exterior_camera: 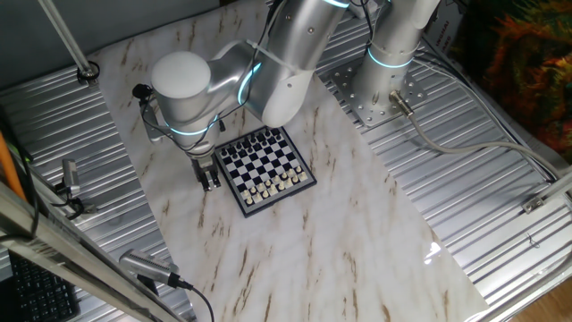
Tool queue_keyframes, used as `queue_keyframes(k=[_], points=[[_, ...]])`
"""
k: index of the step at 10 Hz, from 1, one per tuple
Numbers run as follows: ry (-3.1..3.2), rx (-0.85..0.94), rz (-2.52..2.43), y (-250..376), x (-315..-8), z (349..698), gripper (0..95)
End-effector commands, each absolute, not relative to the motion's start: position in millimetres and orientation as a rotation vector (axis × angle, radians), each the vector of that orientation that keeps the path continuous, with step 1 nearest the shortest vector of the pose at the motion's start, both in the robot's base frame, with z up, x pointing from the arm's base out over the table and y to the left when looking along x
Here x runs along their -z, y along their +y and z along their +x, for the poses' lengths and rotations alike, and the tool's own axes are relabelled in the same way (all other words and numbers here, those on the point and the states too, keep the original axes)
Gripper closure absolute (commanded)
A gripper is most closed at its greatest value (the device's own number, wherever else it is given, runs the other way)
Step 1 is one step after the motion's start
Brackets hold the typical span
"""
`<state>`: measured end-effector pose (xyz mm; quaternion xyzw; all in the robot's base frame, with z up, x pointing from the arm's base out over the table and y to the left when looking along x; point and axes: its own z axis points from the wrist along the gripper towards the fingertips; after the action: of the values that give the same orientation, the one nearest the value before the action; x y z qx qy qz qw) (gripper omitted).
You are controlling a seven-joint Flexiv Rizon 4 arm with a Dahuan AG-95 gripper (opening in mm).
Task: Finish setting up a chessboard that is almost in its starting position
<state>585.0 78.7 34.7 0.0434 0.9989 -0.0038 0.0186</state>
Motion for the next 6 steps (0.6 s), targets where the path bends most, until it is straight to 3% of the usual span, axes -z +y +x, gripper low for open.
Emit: queue_keyframes(k=[1, 6], points=[[3.101, 0.011, 0.134, 78.9, -34.7, 584.9, 95.0], [3.099, 0.016, 0.144, 78.9, -34.7, 584.9, 95.0]])
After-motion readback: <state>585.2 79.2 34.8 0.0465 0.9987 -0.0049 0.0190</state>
